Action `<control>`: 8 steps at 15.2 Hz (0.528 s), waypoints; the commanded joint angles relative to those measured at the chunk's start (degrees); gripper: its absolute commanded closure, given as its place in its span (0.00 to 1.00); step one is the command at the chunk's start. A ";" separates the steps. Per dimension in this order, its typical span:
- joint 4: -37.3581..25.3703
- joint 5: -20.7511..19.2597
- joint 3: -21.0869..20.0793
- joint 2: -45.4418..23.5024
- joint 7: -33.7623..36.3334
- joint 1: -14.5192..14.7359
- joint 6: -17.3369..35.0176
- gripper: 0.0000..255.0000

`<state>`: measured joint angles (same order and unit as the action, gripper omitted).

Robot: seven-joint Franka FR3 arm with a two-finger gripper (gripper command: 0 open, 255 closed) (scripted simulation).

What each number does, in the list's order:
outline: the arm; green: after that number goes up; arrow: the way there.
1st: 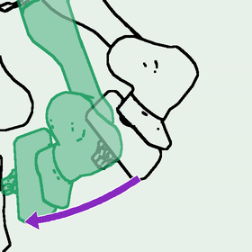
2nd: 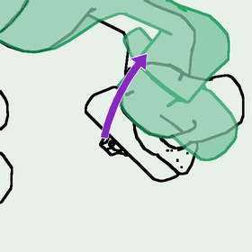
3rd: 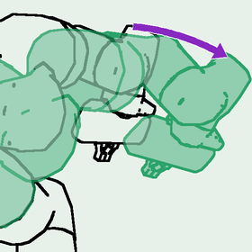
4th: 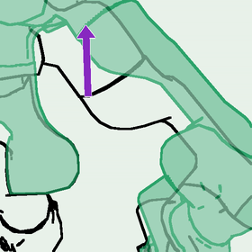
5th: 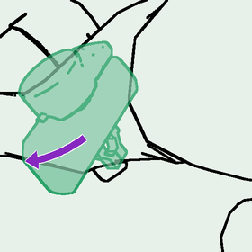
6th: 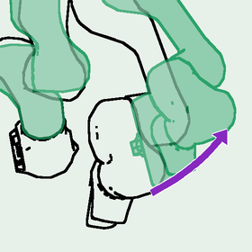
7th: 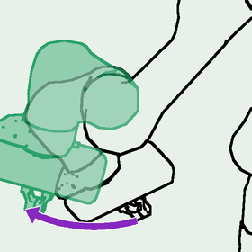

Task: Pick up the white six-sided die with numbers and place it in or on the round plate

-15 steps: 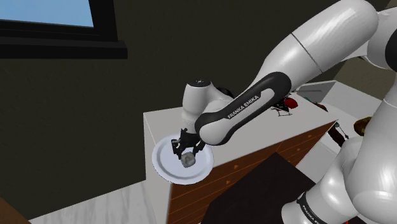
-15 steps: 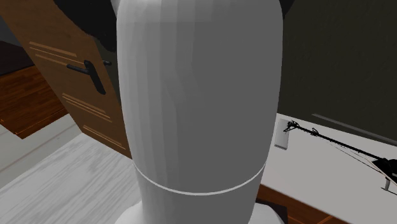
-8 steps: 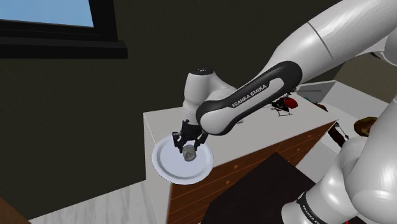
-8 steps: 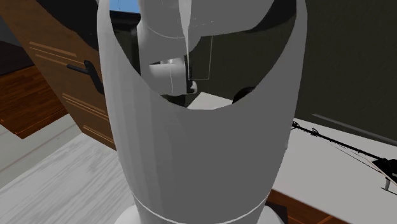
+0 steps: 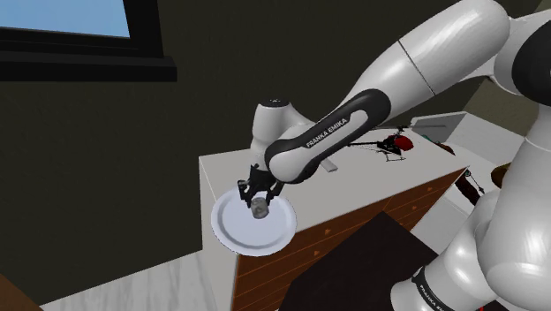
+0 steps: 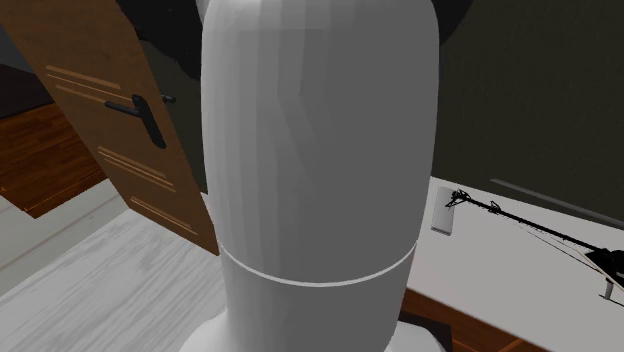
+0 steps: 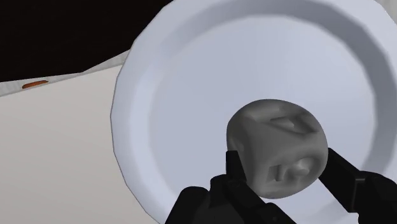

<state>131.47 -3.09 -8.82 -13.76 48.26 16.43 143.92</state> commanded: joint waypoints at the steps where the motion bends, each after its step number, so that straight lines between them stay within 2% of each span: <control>1: 0.12 -0.36 0.12 -1.19 0.33 0.15 1.33 1.00; 8: 0.02 -1.65 0.80 -5.68 1.22 0.62 5.67 1.00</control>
<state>131.48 -4.58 -8.11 -18.81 49.33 16.96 149.04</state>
